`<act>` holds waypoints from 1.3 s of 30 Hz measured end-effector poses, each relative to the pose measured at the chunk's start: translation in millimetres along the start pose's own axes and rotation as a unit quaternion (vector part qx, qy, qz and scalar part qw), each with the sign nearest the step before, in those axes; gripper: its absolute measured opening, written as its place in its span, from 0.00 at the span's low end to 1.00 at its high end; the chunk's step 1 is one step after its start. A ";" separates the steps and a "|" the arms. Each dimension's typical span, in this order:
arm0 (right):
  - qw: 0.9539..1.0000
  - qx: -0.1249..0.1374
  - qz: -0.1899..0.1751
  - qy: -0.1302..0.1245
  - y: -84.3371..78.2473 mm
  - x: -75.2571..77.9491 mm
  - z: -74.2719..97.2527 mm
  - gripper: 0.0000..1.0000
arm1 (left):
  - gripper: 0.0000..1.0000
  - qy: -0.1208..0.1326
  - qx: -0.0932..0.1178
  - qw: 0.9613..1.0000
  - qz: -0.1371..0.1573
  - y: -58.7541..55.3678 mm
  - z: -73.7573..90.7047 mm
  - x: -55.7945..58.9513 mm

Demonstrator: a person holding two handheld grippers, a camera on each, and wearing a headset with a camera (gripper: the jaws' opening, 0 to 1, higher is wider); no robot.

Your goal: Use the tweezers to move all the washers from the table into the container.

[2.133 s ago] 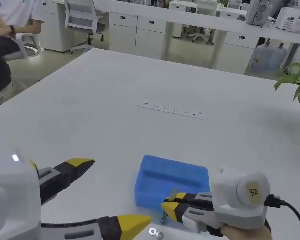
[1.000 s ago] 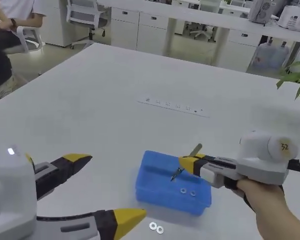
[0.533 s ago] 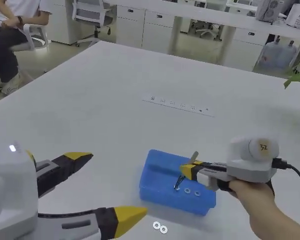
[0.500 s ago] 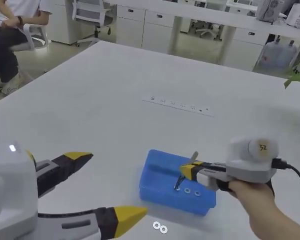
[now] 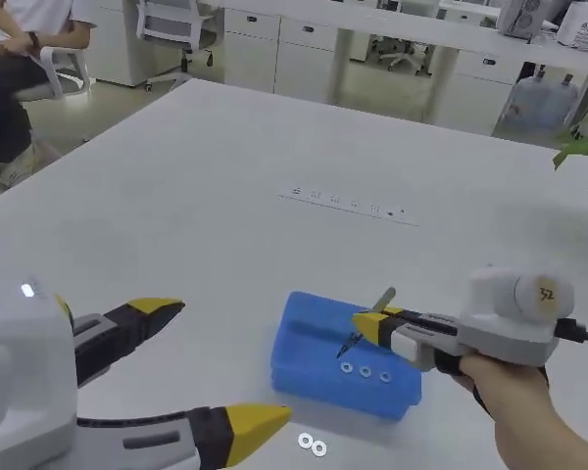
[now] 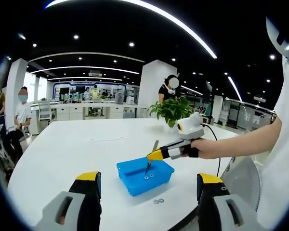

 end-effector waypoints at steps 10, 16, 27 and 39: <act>0.998 0.006 0.018 0.056 -6.7 -38.9 17.3 0.02 | 0.83 -0.012 -0.004 1.000 -0.003 -1.2 -4.3 3.9; 0.997 -0.033 0.014 0.074 -32.3 -47.7 9.7 0.02 | 0.83 -0.020 -0.009 1.000 -0.009 -1.7 -6.1 6.8; 0.993 -0.092 0.020 0.074 -62.8 -54.2 -1.7 0.02 | 0.82 -0.023 -0.012 1.000 -0.010 -3.4 -4.6 8.6; 0.988 -0.119 0.080 0.061 -63.2 -60.9 -5.6 0.03 | 0.82 -0.025 -0.016 0.999 -0.012 -4.8 -4.7 11.7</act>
Point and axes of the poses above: the centre of the closed fingertips' face, and the gripper's own axes: z roughly backward along the fingers, x roughly to its right, y roughly out of its top, the point moved 6 cm from there along z, roughly backward along the fingers, and after that the axes turned 9 degrees about -x, right-handed, at the moved point
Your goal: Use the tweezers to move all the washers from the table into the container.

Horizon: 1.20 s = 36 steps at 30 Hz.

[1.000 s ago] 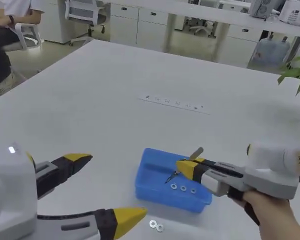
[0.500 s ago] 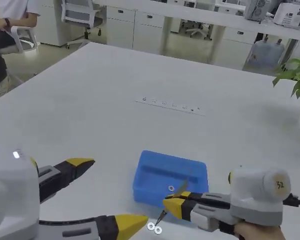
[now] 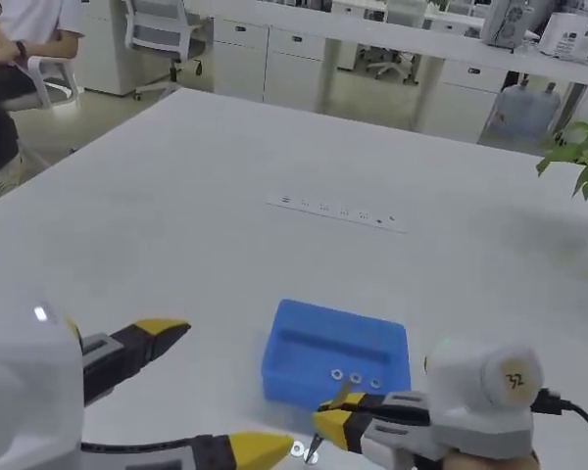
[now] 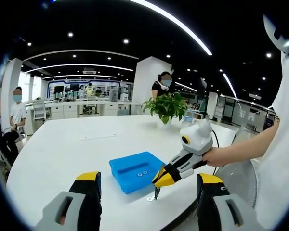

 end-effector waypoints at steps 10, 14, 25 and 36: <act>0.995 -0.023 0.100 -0.014 -4.7 -21.2 -1.0 0.02 | 0.82 -0.008 0.002 1.000 0.001 0.9 -0.4 0.9; 0.998 -0.004 0.037 -0.041 -10.1 -14.6 5.1 0.02 | 0.82 -0.014 0.000 1.000 -0.004 1.4 0.0 -0.3; 0.973 0.148 -0.128 -0.124 11.7 -12.5 42.8 0.02 | 0.82 -0.070 -0.013 0.997 -0.028 -1.2 10.1 -14.7; 0.944 0.232 -0.142 -0.188 62.1 -5.4 54.1 0.02 | 0.81 -0.124 -0.021 0.990 -0.070 -1.6 18.8 -22.6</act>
Point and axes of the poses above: the centre of the closed fingertips' face, and the gripper's own axes: z roughly backward along the fingers, x roughly to its right, y roughly out of its top, the point moved 6 cm from there along z, roughly backward along the fingers, and after that the axes turned 9 degrees about -x, right-handed, at the moved point
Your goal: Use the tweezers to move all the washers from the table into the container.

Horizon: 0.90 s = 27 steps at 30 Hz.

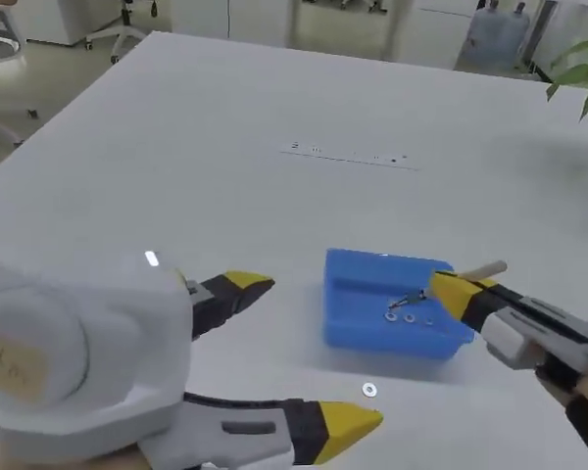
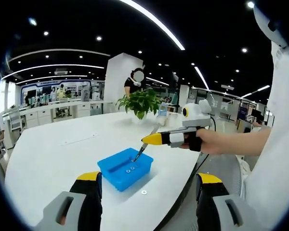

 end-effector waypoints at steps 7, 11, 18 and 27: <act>0.998 -0.047 0.035 -0.024 -0.3 15.4 -25.3 0.02 | 0.81 0.019 0.004 1.000 0.018 -3.4 1.7 1.8; 0.997 -0.059 0.028 -0.029 -3.3 25.9 -32.1 0.02 | 0.81 0.025 0.018 0.999 0.029 1.8 5.9 8.2; 0.996 -0.080 0.022 -0.022 -9.8 37.3 -39.2 0.02 | 0.81 0.060 0.019 0.997 0.034 2.2 10.7 5.8; 0.996 -0.087 0.030 -0.004 -11.4 44.0 -44.7 0.02 | 0.81 0.091 0.029 0.994 0.045 9.8 8.3 4.2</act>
Point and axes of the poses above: the centre of the closed fingertips' face, and the gripper's own axes: z roughly backward along the fingers, x roughly to its right, y roughly out of its top, the point moved 6 cm from there along z, roughly backward along the fingers, and after that the axes turned 9 degrees about -x, right-handed, at the moved point
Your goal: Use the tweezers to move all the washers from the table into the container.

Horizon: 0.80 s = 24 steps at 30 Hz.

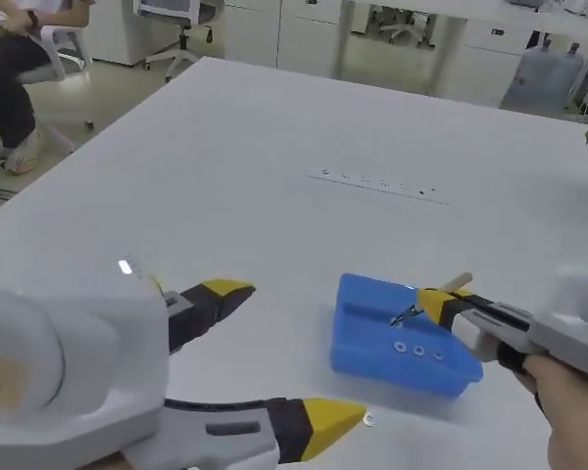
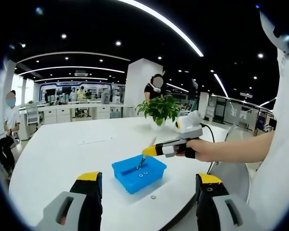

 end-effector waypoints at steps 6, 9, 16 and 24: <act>1.000 -0.008 0.002 0.008 -2.0 3.8 -7.0 0.02 | 0.81 0.014 0.004 1.000 0.001 3.8 -1.2 -2.2; 1.000 -0.016 0.011 0.010 -3.4 5.0 -8.5 0.02 | 0.80 0.019 0.005 1.000 0.006 3.7 -3.4 -4.2; 0.999 -0.028 0.021 0.016 -7.8 13.3 -15.0 0.02 | 0.80 0.022 0.006 1.000 0.008 9.2 -10.5 -6.9; 0.999 -0.034 0.029 0.020 -14.9 15.9 -20.1 0.02 | 0.80 0.017 -0.004 1.000 0.001 8.7 -14.0 -4.4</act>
Point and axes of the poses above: the centre of the closed fingertips' face, and the gripper's own axes: z roughly backward along the fingers, x roughly to its right, y roughly out of its top, the point moved 6 cm from there along z, roughly backward along the fingers, and after that the axes turned 9 degrees about -x, right-handed, at the moved point
